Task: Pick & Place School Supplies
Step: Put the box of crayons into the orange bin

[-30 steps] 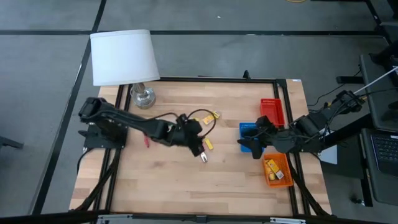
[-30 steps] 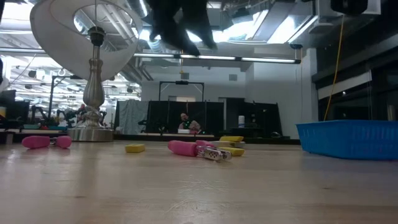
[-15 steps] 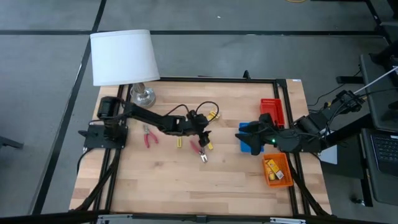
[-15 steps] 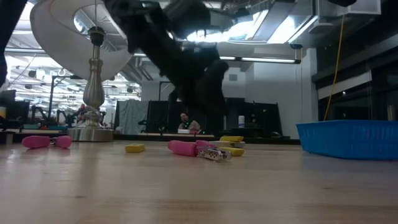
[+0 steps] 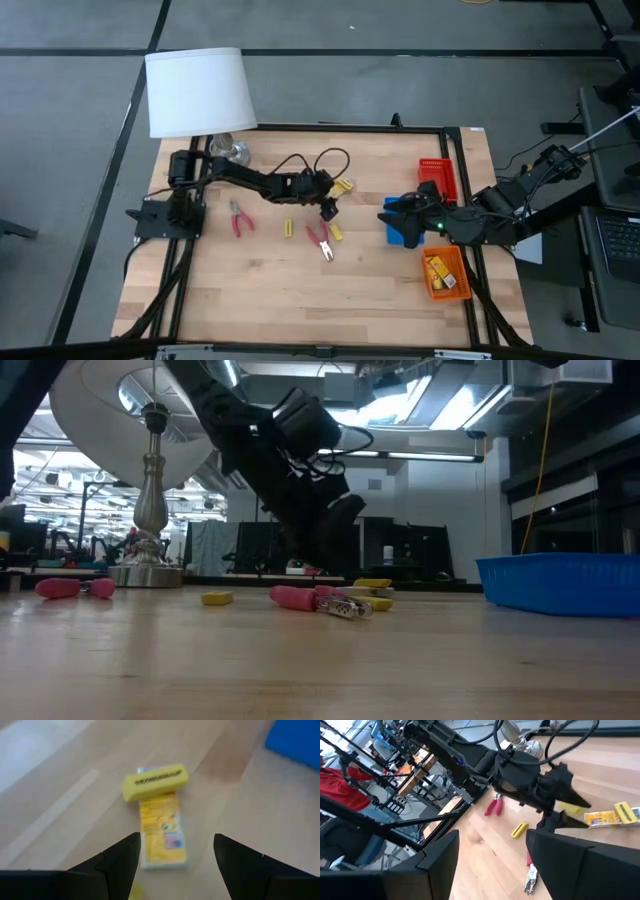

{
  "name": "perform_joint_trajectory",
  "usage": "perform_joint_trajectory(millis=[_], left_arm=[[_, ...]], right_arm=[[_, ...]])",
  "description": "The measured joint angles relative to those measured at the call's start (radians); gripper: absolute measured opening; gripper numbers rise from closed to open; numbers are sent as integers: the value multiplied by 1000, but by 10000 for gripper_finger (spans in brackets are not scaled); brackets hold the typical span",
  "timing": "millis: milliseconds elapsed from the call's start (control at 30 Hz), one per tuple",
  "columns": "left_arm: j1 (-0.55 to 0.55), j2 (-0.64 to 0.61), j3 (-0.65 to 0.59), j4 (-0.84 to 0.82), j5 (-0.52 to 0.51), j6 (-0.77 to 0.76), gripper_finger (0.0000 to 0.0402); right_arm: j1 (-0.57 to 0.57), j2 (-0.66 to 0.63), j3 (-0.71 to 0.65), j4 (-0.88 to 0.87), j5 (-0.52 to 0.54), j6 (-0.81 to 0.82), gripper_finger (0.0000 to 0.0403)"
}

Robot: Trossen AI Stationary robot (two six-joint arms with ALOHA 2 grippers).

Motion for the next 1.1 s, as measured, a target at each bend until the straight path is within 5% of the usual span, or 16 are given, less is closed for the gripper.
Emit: perform_joint_trajectory(millis=[200, 500, 733, 867, 1100], left_arm=[[25, 41, -1, 6, 51, 25, 249], [21, 78, 2, 24, -3, -35, 248], [23, 81, 1, 33, -8, -51, 183], [18, 87, -1, 123, 81, -35, 143], [-11, 41, -2, 228, 252, -109, 143]], right_arm=[[0, 0, 0, 0, 17, 4, 235], [0, 0, 0, -1, 19, 40, 235], [0, 0, 0, -1, 18, 46, 235], [0, 0, 0, -1, 19, 46, 235], [0, 0, 0, 0, 19, 53, 235]])
